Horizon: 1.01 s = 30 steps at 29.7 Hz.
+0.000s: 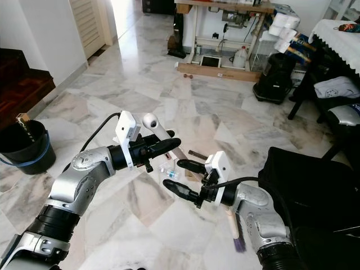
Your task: Sweep floor
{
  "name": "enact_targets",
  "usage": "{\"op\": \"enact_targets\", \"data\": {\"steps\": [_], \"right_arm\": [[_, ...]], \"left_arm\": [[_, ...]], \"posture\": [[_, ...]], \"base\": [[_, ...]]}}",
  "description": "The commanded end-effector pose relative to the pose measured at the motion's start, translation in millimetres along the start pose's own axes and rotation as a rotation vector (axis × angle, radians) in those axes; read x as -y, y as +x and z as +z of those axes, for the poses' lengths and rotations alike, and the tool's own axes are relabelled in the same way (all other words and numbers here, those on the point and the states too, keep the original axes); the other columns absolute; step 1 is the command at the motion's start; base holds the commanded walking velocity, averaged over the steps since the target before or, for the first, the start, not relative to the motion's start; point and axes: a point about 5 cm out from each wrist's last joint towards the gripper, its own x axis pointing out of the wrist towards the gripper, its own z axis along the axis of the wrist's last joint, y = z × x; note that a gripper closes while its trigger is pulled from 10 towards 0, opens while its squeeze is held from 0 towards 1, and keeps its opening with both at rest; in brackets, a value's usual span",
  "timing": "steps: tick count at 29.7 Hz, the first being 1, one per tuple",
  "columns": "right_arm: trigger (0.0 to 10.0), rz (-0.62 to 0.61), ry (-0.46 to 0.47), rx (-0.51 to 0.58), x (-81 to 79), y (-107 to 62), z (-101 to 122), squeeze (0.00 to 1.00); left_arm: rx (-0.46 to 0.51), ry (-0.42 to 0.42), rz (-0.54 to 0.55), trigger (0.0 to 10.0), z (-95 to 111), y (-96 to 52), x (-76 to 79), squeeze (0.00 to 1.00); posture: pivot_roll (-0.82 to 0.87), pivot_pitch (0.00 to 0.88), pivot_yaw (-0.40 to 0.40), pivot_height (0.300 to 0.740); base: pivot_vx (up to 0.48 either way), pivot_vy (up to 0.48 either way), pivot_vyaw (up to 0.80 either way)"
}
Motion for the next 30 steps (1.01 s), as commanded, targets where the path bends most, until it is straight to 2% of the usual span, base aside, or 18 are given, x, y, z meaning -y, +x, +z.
{"op": "enact_targets", "data": {"steps": [1, 8, 10, 12, 14, 18, 21, 23, 30], "right_arm": [[10.0, -0.080, 0.018, 0.036, 10.4, -17.4, 9, 0.00], [10.0, 0.089, 0.096, 0.031, -11.1, -20.2, 4, 0.00], [10.0, 0.126, 0.114, 0.029, -16.8, -21.4, 4, 0.00], [10.0, 0.128, 0.112, 0.028, -17.7, -22.4, 5, 0.00], [10.0, 0.110, 0.098, 0.023, -16.3, -23.4, 4, 0.00], [10.0, -0.002, 0.045, 0.025, -3.4, -24.3, 5, 0.00], [10.0, -0.035, 0.026, 0.025, 0.3, -23.3, 7, 0.00], [10.0, -0.035, 0.018, 0.022, 0.6, -22.9, 7, 0.00], [10.0, -0.025, 0.000, 0.029, 0.3, -22.3, 8, 0.00]], "left_arm": [[0.023, 0.039, 0.012, 10.0, 6, 1.2, -2.3, 0.00], [0.069, 0.078, 0.120, 10.0, 14, 3.7, -14.6, 0.00], [0.073, 0.104, 0.172, 10.0, 15, 4.3, -20.2, 0.00], [0.072, 0.106, 0.176, 10.0, 15, 4.5, -21.1, 0.00], [0.070, 0.088, 0.154, 10.0, 14, 4.4, -19.7, 0.00], [0.055, 0.016, 0.015, 10.0, 11, 4.1, -5.7, 0.00], [0.030, 0.010, -0.027, 10.0, 8, 3.2, -1.4, 0.00], [0.003, 0.009, -0.063, 10.0, 4, 2.2, 2.2, 0.00], [-0.006, -0.001, -0.100, 10.0, 3, 1.6, 5.7, 0.00]], "posture": [[-0.10, 0.000, -0.040, 0.740], [-0.10, 0.000, -0.033, 0.740], [-0.11, 0.000, -0.032, 0.740], [-0.11, 0.000, -0.032, 0.740], [-0.10, 0.000, -0.031, 0.740], [-0.10, 0.000, -0.030, 0.740], [-0.10, 0.000, -0.030, 0.740], [-0.10, 0.000, -0.030, 0.740], [-0.10, 0.000, -0.026, 0.740]], "base": [[0.000, 0.000, 0.00], [0.000, 0.000, 0.00], [0.000, 0.000, 0.00], [0.000, 0.000, 0.00], [0.000, 0.000, 0.00], [0.000, 0.000, 0.00], [0.000, 0.000, 0.00], [0.000, 0.000, 0.00], [0.000, 0.000, 0.00]]}}
